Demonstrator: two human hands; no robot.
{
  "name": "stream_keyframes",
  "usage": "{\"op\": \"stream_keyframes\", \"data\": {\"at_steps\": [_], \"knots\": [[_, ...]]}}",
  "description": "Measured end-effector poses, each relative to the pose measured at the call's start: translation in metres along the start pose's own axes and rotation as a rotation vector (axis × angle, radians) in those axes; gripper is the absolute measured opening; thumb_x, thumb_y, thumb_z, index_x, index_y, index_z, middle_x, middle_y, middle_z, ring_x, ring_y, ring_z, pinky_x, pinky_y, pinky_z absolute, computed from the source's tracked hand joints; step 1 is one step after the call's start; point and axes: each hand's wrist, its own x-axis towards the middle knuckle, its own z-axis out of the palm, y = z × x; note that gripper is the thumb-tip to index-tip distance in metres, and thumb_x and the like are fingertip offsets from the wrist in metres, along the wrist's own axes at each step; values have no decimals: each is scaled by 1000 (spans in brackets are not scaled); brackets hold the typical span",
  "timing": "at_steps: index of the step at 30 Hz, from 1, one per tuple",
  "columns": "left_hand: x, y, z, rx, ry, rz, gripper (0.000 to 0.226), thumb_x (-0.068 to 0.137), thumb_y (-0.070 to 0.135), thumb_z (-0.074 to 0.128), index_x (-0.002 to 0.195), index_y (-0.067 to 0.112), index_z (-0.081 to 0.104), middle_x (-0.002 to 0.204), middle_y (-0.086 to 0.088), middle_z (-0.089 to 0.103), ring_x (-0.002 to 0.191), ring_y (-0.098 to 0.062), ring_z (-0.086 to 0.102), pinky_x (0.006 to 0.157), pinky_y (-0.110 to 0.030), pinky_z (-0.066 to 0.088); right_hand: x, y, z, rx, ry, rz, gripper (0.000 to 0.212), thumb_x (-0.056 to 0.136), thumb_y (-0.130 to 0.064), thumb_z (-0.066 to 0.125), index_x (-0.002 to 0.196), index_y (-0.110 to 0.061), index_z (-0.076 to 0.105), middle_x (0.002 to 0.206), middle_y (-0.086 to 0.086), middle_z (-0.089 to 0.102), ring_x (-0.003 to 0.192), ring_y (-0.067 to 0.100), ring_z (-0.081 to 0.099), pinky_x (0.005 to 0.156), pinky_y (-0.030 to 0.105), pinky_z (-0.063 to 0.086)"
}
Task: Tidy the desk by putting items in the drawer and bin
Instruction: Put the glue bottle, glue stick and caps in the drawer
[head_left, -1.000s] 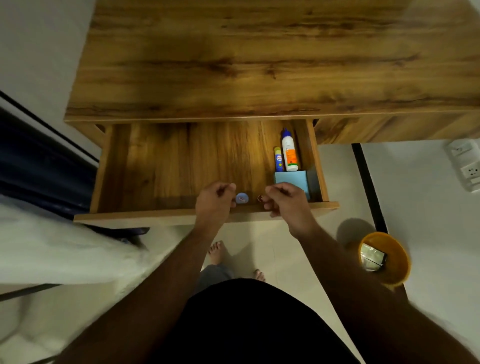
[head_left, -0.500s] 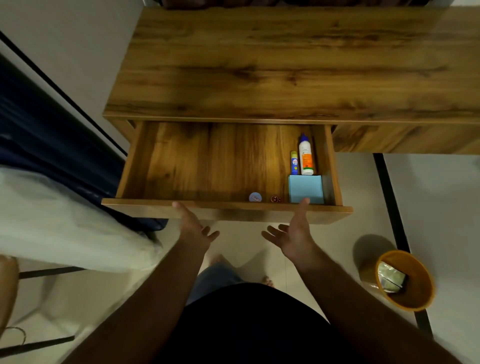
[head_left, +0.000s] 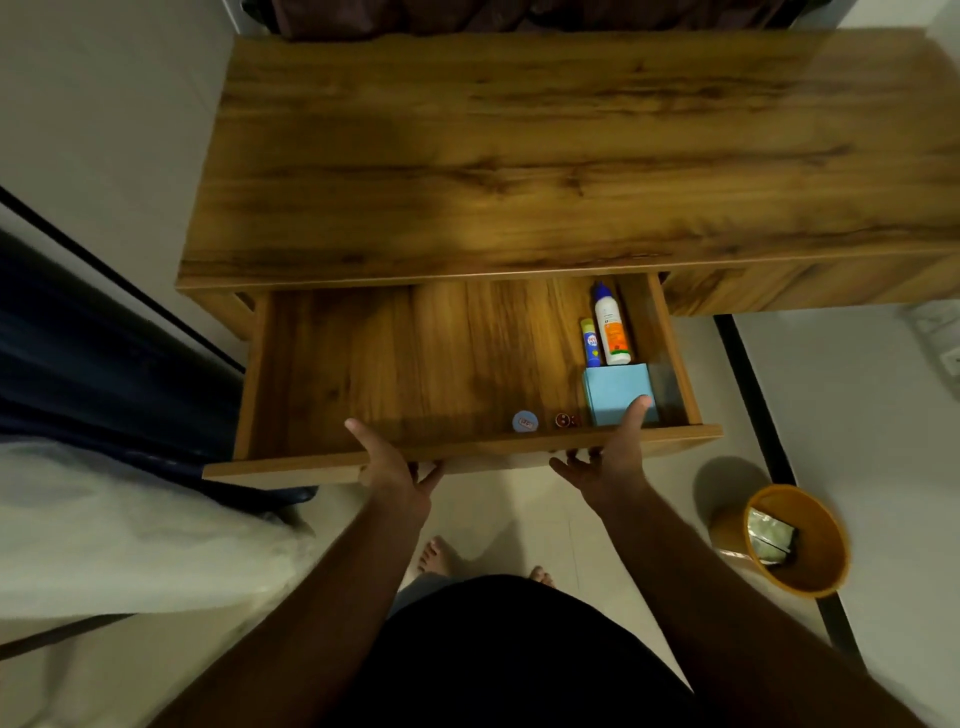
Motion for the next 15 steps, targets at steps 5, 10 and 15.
{"op": "stream_keyframes", "data": {"at_steps": [5,10,15], "knots": [[12,13,14,18,-101,-9,103,63,87,50,147,32,25,145,-9,38,124,-37,46,95,-62,46,6,-7,16,-2,-51,-30,88,81,-79,41,150,-27,23,146,13,37,129,38,43,93,58,47],[27,26,30,68,-123,15,96,71,83,46,148,31,23,146,-11,38,126,-38,45,97,-61,45,16,-21,33,-23,-85,-49,85,83,-76,41,149,-25,24,143,14,39,129,36,45,96,58,45],[36,36,53,67,-118,34,92,75,78,49,148,28,23,145,-13,37,126,-39,45,98,-60,45,32,-36,53,-60,-70,-41,84,84,-75,44,148,-23,26,134,13,44,124,36,49,98,58,46]]}}
